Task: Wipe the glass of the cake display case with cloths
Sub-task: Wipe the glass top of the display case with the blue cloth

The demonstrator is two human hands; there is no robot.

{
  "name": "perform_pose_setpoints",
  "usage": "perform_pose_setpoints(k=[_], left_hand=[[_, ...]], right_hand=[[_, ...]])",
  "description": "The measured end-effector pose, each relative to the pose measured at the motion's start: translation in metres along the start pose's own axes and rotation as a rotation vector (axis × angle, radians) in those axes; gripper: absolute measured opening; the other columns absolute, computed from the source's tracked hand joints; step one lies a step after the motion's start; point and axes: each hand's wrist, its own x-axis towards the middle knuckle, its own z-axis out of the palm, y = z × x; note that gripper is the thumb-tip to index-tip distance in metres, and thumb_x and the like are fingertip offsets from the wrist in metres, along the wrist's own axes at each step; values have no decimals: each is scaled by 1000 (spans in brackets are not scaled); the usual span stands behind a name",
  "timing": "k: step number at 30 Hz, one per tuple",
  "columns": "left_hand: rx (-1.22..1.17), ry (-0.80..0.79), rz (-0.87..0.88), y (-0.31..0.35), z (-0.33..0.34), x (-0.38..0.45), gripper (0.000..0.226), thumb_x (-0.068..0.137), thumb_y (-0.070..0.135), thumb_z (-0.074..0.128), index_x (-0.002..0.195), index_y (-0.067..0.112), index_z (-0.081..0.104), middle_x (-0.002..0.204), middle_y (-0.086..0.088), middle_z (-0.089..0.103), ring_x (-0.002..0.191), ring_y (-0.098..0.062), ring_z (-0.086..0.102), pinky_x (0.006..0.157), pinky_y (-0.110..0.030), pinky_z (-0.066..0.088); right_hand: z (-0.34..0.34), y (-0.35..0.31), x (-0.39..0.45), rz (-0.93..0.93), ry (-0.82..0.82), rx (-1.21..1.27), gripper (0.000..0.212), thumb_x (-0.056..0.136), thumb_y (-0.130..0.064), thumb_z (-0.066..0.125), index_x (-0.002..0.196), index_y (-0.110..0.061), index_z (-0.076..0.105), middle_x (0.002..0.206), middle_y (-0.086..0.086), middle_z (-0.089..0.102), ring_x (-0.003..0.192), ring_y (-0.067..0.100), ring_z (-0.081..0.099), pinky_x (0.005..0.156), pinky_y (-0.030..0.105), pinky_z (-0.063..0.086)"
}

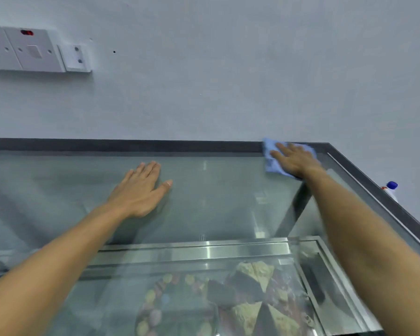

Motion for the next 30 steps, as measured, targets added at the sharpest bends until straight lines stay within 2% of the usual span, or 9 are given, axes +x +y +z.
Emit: perform_pose_setpoints(k=[3,8,15,20,23,25,27,28,30], left_hand=[[-8,-25,32,-9,-3,7,77,104,65,21,167,25,3,173,8,-4,160,-15,-5,130,-37,-3],[-3,-24,34,-15,-4,16,76,101,71,20,166,35,3,173,10,-8,160,-20,-11,130,-41,-6],[-25,-17,-12,-11,-5,17,63,107,61,18,165,39,8,173,7,-5,160,-25,-7,129,-44,-6],[-18,-36,4,-16,-6,17,60,108,57,17,165,39,5,173,6,-5,160,-25,-7,129,-44,-5],[-17,-49,21,-18,-10,17,62,107,61,20,165,41,6,173,7,-4,161,-24,-5,129,-43,-4],[-28,-52,28,-21,-13,16,64,106,64,22,164,43,8,173,7,-3,161,-23,-4,130,-43,-3],[-23,-47,9,-25,-15,17,65,104,67,22,164,45,10,174,5,-4,161,-24,-5,130,-45,-3],[-19,-41,-9,-28,-15,17,66,103,68,21,164,45,9,174,4,-5,161,-25,-5,129,-45,-3],[-11,-26,-33,-30,-13,18,66,104,67,19,164,43,8,174,3,-5,161,-25,-6,129,-45,-4]], right_hand=[[-6,58,1,108,-5,-1,93,77,-80,7,160,-41,20,170,3,18,152,37,22,121,58,15],[-3,19,4,178,26,-5,69,99,-67,23,162,-38,17,170,7,16,153,40,17,120,55,15],[22,-146,-49,-374,-92,-125,88,86,-82,10,163,-41,6,173,4,3,157,39,8,125,53,7],[22,-54,-172,-669,-40,-89,82,88,-82,6,162,-48,8,173,-11,4,159,13,-1,127,38,3],[5,62,-183,-545,16,-142,69,99,-74,21,161,-44,16,171,-10,12,157,1,-1,127,28,-3],[-3,119,-150,-495,-12,-271,58,107,-58,26,160,-35,28,167,12,29,154,34,29,121,58,26],[0,151,-90,-457,-20,-374,53,103,-56,39,151,-37,26,155,22,42,131,56,50,90,71,48],[-2,148,-67,-332,-21,-348,63,96,-69,42,149,-41,22,156,19,40,132,54,49,92,70,47],[-8,112,-36,-10,5,-145,81,86,-85,21,156,-43,15,167,9,22,146,44,30,114,62,29]])
